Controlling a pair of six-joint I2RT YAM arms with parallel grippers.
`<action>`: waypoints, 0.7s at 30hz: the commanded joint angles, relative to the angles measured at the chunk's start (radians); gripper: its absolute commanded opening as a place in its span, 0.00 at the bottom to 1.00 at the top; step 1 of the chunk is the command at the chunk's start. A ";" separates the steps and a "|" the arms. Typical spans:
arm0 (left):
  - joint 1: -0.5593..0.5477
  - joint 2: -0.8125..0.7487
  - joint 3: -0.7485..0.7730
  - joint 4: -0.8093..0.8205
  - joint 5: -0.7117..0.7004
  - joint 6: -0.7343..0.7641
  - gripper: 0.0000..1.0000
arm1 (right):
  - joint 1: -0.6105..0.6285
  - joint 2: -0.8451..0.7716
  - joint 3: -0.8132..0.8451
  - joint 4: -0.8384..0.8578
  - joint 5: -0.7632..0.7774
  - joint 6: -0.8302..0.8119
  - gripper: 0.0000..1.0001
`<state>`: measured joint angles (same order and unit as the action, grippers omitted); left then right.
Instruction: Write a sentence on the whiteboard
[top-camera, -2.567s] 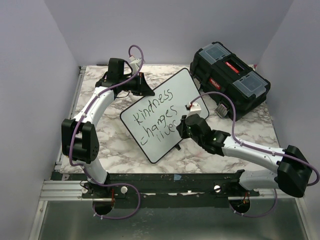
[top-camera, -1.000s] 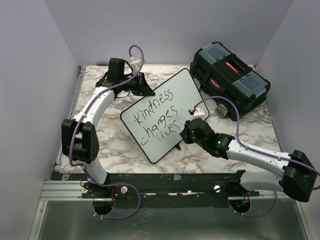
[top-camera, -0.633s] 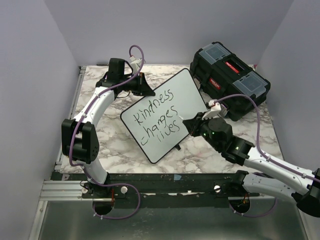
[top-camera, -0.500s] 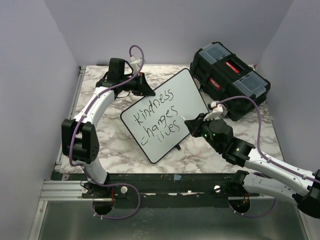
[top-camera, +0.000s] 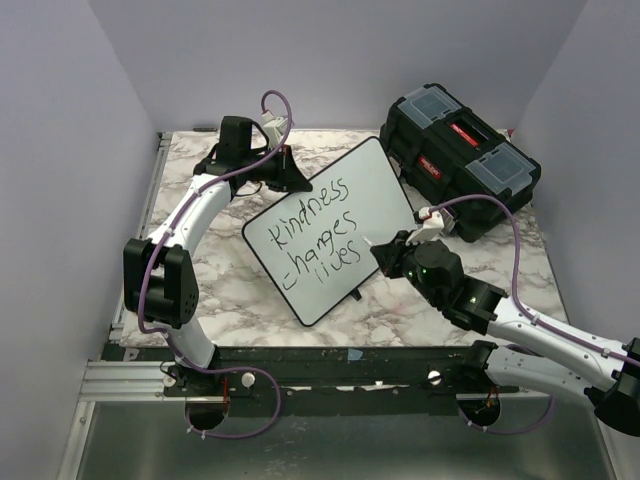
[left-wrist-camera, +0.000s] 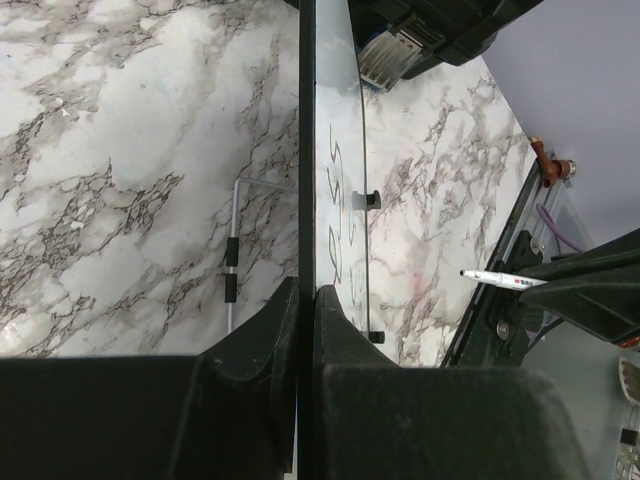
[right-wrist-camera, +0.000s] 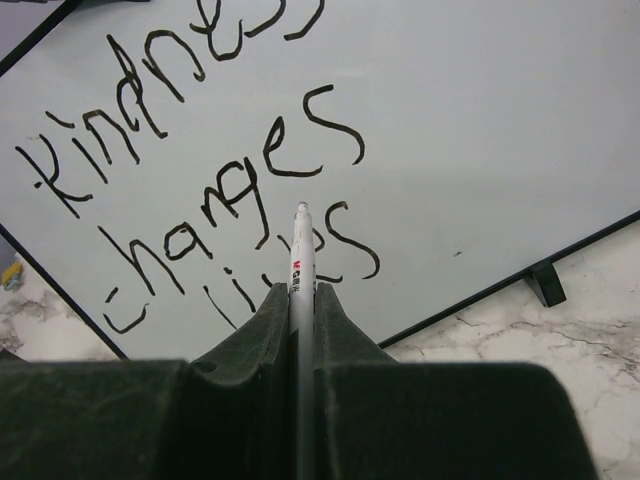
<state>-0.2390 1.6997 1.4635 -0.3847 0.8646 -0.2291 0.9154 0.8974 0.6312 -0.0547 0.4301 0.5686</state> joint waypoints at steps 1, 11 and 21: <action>-0.039 -0.015 -0.006 -0.043 -0.024 0.079 0.00 | 0.001 -0.004 -0.018 -0.005 0.030 0.008 0.01; -0.048 -0.094 -0.160 0.102 -0.002 -0.033 0.00 | 0.001 -0.032 -0.039 -0.003 0.028 0.007 0.01; -0.069 -0.141 -0.302 0.140 -0.066 0.000 0.00 | 0.001 -0.092 -0.065 -0.033 0.043 0.010 0.01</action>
<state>-0.2455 1.5444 1.2407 -0.1574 0.8143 -0.3122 0.9154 0.8318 0.5854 -0.0624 0.4347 0.5686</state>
